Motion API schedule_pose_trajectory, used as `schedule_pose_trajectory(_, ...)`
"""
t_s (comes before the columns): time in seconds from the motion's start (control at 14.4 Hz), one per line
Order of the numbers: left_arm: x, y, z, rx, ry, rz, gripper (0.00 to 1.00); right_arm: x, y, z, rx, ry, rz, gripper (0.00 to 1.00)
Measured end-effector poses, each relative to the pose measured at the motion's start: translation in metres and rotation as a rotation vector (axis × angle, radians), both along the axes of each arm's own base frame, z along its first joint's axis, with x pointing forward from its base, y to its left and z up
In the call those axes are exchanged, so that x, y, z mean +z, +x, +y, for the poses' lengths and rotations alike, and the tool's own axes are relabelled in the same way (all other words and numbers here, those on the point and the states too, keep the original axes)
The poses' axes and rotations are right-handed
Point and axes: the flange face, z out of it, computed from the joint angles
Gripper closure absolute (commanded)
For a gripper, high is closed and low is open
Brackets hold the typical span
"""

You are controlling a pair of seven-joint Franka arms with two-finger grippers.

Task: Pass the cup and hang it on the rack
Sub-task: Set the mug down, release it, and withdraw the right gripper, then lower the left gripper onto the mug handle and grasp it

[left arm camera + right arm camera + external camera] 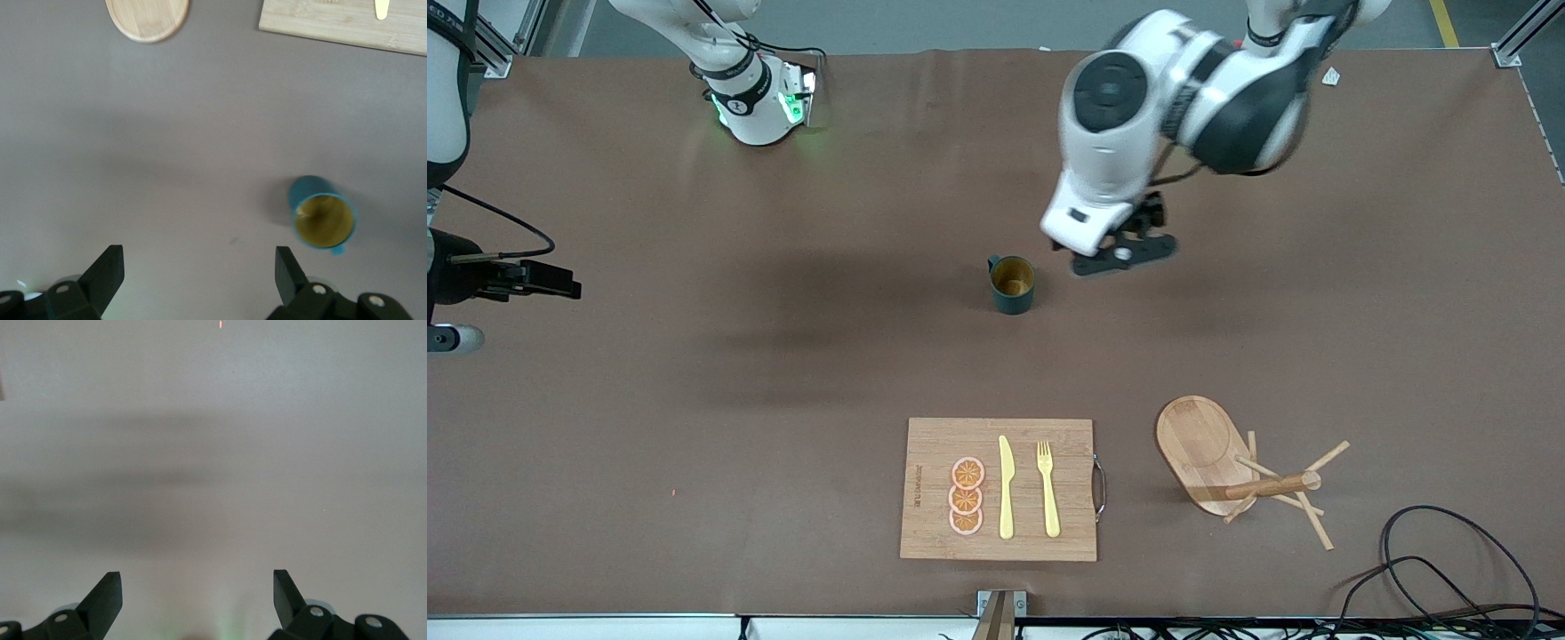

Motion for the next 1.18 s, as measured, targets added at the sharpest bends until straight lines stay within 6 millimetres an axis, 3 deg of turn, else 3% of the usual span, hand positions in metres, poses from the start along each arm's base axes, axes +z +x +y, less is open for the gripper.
schedule_pose_trajectory(0.28, -0.066, -0.050, -0.075, 0.154, 0.056, -0.071, 0.00, 0.013, -0.007, -0.002, -0.004, 0.001, 0.007, 0.00)
schedule_pose_trajectory(0.55, -0.120, -0.107, -0.129, 0.236, 0.141, -0.240, 0.00, 0.030, -0.028, 0.000, -0.003, 0.007, 0.009, 0.00)
schedule_pose_trajectory(0.76, -0.150, -0.139, -0.152, 0.265, 0.181, -0.362, 0.00, 0.040, -0.050, 0.005, 0.004, 0.010, -0.005, 0.00)
schedule_pose_trajectory(0.97, -0.179, -0.155, -0.162, 0.318, 0.204, -0.463, 0.00, 0.044, -0.071, 0.011, 0.013, 0.010, -0.034, 0.00)
schedule_pose_trajectory(1.18, -0.188, -0.172, -0.172, 0.358, 0.191, -0.530, 0.00, 0.050, -0.090, 0.012, 0.014, 0.013, -0.046, 0.00)
